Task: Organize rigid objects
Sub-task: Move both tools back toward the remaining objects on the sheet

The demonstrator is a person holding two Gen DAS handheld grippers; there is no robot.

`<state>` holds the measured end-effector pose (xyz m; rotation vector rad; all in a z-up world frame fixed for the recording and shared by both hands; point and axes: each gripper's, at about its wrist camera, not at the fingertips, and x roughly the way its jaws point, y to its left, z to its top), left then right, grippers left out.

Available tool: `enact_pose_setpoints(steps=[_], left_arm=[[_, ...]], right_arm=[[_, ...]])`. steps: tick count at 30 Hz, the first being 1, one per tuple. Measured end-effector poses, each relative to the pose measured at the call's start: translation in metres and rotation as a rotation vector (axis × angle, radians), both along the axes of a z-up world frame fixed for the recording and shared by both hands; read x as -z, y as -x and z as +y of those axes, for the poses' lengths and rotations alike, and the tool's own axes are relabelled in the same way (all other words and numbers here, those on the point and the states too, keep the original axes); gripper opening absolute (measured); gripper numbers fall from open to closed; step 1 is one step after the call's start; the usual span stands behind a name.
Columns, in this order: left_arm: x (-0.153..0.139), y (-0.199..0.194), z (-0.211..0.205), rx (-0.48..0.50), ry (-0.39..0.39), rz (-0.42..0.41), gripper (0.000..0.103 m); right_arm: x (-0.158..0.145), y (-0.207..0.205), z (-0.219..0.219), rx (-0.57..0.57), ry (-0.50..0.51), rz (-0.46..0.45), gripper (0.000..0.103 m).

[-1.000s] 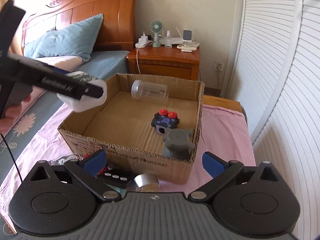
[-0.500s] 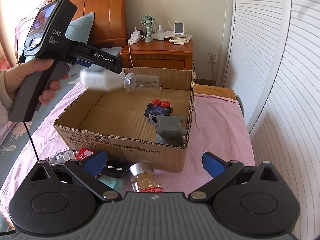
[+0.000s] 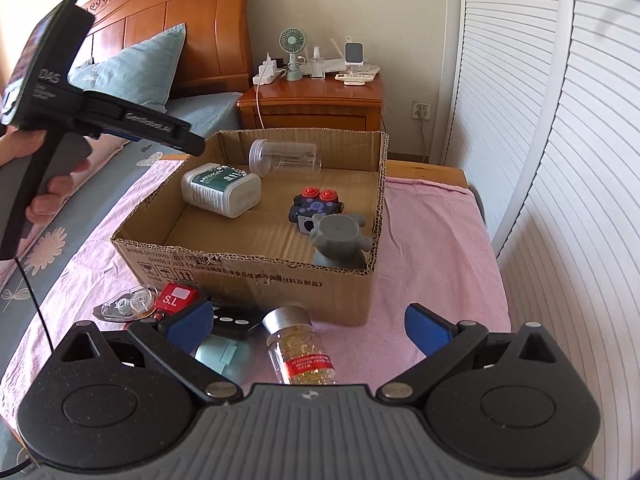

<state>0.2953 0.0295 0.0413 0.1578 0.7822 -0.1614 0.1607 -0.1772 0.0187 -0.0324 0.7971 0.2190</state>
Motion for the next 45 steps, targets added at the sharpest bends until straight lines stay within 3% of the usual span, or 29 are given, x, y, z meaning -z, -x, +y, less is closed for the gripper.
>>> enact_pose_setpoints(steps=[12,18,23,33,45], left_arm=[[0.008,0.077,0.017,-0.044,-0.033,-0.004,0.096],[0.023,0.11,0.022,-0.071,-0.022,0.011,0.096],[0.049,0.129,0.019,-0.08,-0.058,0.021,0.097],[0.096,0.132,0.035,-0.139,-0.019,0.112,0.096],[0.105,0.123,0.058,-0.191,0.028,0.133,0.097]], right_arm=[[0.009,0.023,-0.004,0.027,-0.005,-0.019,0.103],[0.033,0.026,-0.006,0.047,0.021,0.015,0.103],[0.057,0.022,-0.007,0.08,0.037,0.064,0.103],[0.082,0.011,-0.015,0.124,0.077,0.118,0.103],[0.081,0.003,-0.03,0.17,0.086,0.127,0.103]])
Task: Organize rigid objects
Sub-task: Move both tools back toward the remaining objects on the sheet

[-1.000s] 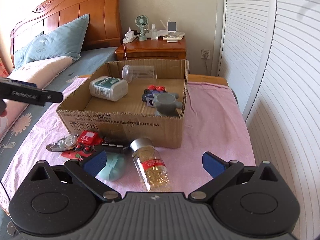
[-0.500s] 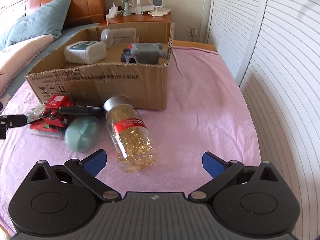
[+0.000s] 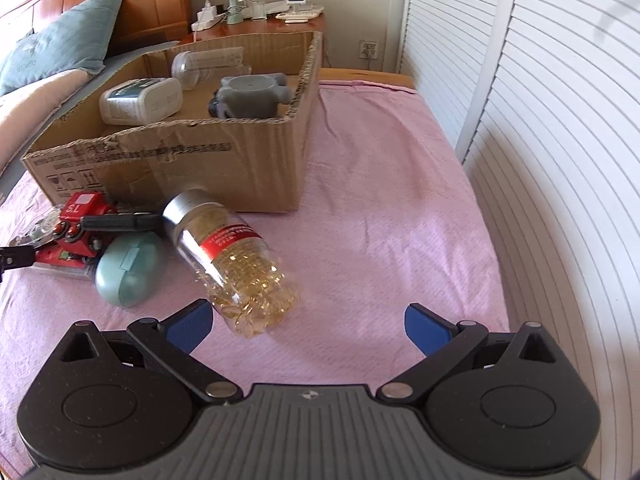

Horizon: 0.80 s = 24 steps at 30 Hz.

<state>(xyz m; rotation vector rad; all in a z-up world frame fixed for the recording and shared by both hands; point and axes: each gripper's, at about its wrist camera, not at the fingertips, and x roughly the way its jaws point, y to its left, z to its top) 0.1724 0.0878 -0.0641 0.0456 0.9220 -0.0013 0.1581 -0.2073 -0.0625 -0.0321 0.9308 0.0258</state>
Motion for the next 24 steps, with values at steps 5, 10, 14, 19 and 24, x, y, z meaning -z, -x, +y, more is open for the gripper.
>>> enact_pose_setpoints(steps=[5,10,14,19,24], left_arm=[[0.002,-0.003,0.008,-0.013,-0.005,0.007,0.097],[0.006,-0.01,0.016,-0.048,-0.029,0.022,0.097],[0.002,-0.007,0.016,-0.014,0.017,0.02,0.097],[0.002,-0.001,0.012,0.068,0.137,0.018,0.097],[0.009,-0.006,0.014,0.054,0.211,0.017,0.1]], right_arm=[[0.005,-0.012,-0.014,0.067,0.01,0.011,0.103],[0.007,-0.014,-0.014,0.069,-0.016,0.019,0.103],[0.008,-0.01,-0.003,0.011,0.001,0.022,0.103],[0.01,-0.005,0.008,-0.071,-0.021,0.023,0.103],[0.013,-0.001,0.017,-0.126,-0.026,0.024,0.103]])
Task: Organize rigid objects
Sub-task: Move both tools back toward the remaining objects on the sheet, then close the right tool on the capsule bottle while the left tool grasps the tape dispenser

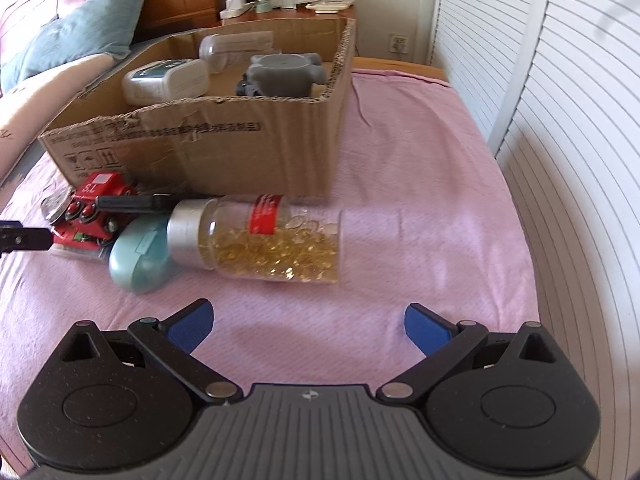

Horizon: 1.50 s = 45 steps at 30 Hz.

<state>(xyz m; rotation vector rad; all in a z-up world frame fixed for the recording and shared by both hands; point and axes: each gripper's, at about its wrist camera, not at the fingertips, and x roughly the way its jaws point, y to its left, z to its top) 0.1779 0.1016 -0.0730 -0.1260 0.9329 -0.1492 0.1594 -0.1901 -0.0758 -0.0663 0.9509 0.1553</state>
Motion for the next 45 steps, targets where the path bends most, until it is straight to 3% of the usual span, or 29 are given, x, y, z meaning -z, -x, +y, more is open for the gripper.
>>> enact_pose_setpoints(steps=[10,17,21,27,33,45], left_arm=[[0.004,-0.007,-0.007,0.019,-0.029,-0.047,0.102],[0.005,-0.014,-0.005,0.006,0.017,-0.072,0.102],[0.006,-0.017,-0.008,0.021,0.005,-0.086,0.102],[0.007,-0.019,-0.014,0.051,-0.017,-0.1,0.099],[0.004,-0.019,-0.012,0.056,-0.016,-0.106,0.09],[0.003,-0.005,0.009,-0.005,-0.028,-0.075,0.09]], right_arm=[[0.004,0.003,0.009,-0.037,0.049,-0.031,0.103],[0.005,0.002,0.012,-0.04,0.047,-0.053,0.103],[0.006,0.003,0.012,-0.043,0.045,-0.061,0.103],[0.006,0.002,0.014,-0.047,0.043,-0.074,0.103],[0.006,0.001,0.014,-0.051,0.042,-0.072,0.103],[-0.01,-0.004,0.014,-0.035,-0.063,-0.073,0.103]])
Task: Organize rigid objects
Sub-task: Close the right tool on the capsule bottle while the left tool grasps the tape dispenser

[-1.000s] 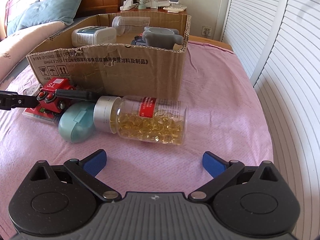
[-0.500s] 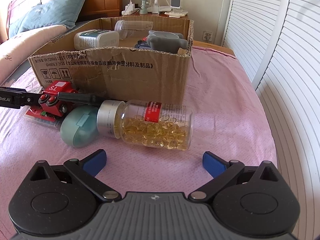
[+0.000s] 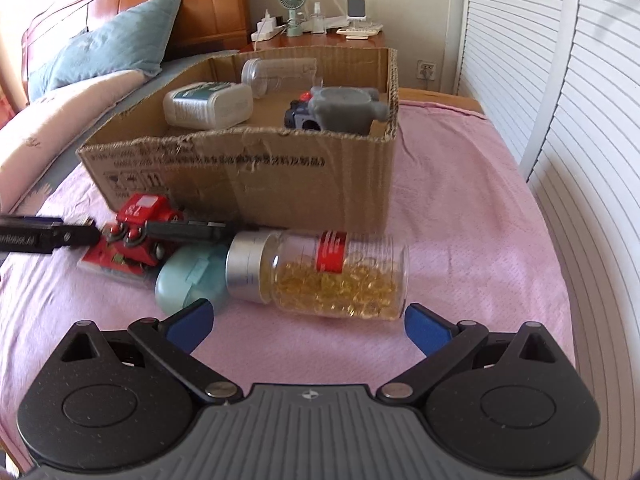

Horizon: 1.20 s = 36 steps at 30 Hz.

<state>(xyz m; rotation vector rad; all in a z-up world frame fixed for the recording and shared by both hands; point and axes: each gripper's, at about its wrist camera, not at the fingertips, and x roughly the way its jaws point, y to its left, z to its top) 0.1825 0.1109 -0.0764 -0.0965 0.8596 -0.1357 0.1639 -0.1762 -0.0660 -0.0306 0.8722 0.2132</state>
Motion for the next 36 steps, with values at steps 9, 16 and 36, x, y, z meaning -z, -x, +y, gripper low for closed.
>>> enact_pose_setpoints(steps=[9,16,36], left_arm=[[0.0,0.007,0.001,-0.006,0.002,-0.009,0.09],[0.002,0.01,0.002,-0.012,0.001,-0.03,0.091],[0.009,0.022,0.003,0.083,-0.118,-0.058,0.099]], right_arm=[[0.001,-0.015,0.014,0.084,0.074,-0.02,0.103],[0.003,-0.016,0.008,0.078,0.053,-0.008,0.103],[0.006,-0.014,0.012,0.039,0.068,0.002,0.103]])
